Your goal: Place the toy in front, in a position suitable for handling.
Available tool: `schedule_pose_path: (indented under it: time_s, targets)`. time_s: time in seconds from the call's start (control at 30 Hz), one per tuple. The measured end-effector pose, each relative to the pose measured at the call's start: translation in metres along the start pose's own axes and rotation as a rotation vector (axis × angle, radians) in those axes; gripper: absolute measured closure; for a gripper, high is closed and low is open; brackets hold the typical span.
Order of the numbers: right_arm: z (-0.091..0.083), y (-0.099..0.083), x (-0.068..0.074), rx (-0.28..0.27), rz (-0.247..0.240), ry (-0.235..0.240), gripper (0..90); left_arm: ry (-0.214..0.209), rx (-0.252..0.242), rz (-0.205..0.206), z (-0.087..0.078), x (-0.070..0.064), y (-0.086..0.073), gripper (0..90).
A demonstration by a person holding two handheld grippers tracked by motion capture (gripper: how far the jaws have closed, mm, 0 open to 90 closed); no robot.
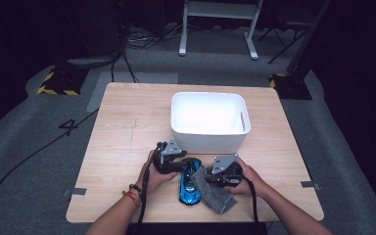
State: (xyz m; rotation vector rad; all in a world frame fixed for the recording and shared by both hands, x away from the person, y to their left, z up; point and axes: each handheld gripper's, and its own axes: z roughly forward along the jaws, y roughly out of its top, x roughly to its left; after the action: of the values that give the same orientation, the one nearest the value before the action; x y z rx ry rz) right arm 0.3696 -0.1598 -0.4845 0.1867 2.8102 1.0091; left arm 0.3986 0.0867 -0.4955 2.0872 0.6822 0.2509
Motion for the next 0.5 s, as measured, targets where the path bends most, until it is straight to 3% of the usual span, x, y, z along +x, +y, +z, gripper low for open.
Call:
schedule_pose_path:
  time_s: [0.13, 0.27, 0.4, 0.5]
  targets:
    - [-0.002, 0.001, 0.013, 0.009, -0.07, 0.086, 75.7, 0.0, -0.002, 0.013, 0.0, 0.0, 0.0, 59.3]
    - [-0.002, 0.003, 0.018, 0.017, -0.099, 0.112, 75.6, -0.014, -0.012, -0.003, 0.001, 0.002, -0.001, 59.0]
    - [0.001, 0.002, 0.01, 0.009, -0.053, 0.152, 75.5, -0.001, -0.001, 0.016, 0.001, 0.001, 0.001, 58.6]
    - [0.0, 0.0, 0.01, 0.002, -0.046, 0.148, 75.6, 0.01, 0.005, 0.026, 0.0, 0.0, 0.001, 57.1]
